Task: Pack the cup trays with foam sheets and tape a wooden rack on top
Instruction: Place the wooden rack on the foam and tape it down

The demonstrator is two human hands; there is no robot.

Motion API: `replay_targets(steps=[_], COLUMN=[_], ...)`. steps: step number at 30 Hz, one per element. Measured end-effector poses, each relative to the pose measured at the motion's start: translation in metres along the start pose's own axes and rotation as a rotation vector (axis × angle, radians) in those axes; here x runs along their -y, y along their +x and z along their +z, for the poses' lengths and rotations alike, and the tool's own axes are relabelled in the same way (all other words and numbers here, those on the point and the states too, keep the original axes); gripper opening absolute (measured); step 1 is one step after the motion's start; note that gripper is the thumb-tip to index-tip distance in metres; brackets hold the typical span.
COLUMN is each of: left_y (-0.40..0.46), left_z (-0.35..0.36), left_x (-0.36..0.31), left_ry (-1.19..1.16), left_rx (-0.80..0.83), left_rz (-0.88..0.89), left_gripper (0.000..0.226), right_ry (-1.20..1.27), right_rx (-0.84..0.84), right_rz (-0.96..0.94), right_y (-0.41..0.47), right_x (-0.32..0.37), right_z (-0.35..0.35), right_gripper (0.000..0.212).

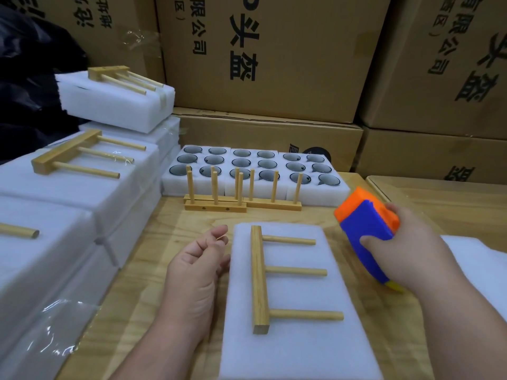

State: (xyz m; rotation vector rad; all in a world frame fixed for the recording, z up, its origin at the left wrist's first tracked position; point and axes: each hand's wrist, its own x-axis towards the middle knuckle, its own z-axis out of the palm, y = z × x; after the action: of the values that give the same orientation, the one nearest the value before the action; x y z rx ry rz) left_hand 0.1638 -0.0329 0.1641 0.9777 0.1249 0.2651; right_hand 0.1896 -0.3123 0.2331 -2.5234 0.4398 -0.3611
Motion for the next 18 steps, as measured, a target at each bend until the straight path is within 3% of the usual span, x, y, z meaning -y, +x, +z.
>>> replay_targets(steps=[5,9,13,18], left_y=[-0.002,-0.002,-0.002,-0.008], left_z=[0.003,0.001,0.000,0.006], left_x=[-0.003,-0.004,-0.006,-0.033], left_ry=[0.013,0.013,0.044,0.085], left_rx=[0.014,0.029,0.027,0.008], left_rz=[0.005,-0.012,0.002,0.147], left_gripper=[0.017,0.019,0.016,0.015], right_ry=[0.687,1.276,1.508,1.626], right_rx=[-0.129,0.146,0.330,0.408], right_rz=[-0.032,0.027,-0.024,-0.048], right_y=[0.000,-0.002,-0.009,-0.020], right_x=[0.013,0.028,0.039,0.052], right_z=[-0.023,-0.023,-0.019,-0.019], right_gripper=[0.058,0.047,0.048,0.047])
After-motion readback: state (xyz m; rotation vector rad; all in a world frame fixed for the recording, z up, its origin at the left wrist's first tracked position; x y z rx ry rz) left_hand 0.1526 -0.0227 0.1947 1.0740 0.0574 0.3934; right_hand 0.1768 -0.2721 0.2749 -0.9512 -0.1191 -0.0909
